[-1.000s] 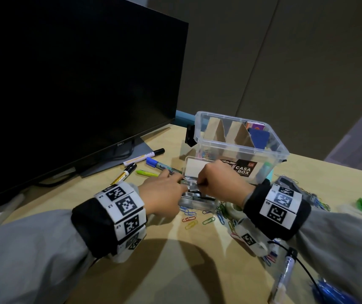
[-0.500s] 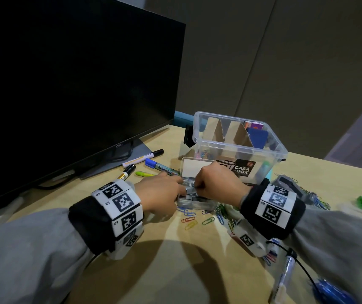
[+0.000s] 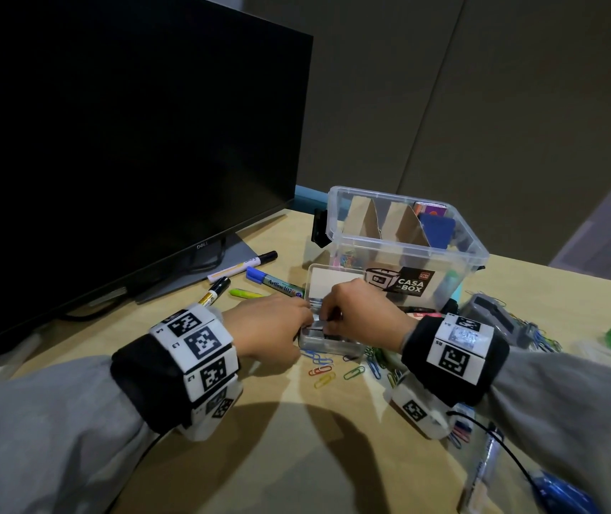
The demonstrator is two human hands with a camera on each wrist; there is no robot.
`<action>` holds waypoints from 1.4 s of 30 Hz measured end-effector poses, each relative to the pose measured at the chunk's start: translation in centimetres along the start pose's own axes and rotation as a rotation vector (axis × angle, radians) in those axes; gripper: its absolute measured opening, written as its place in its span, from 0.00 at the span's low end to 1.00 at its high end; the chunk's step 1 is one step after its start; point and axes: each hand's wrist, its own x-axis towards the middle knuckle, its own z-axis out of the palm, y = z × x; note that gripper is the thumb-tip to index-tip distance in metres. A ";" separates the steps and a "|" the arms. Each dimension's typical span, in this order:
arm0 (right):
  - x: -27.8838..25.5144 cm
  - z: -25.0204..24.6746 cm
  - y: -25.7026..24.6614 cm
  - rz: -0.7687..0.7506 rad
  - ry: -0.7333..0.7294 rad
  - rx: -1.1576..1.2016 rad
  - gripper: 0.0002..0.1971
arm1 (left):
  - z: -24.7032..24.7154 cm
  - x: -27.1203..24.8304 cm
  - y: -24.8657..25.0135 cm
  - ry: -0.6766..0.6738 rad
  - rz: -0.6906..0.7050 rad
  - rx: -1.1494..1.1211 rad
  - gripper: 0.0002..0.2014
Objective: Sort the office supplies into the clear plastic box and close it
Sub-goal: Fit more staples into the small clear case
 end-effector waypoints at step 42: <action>-9.8 -4.6 12.0 0.338 0.070 -0.193 0.08 | -5.9 7.4 8.1 0.665 0.162 -0.126 0.19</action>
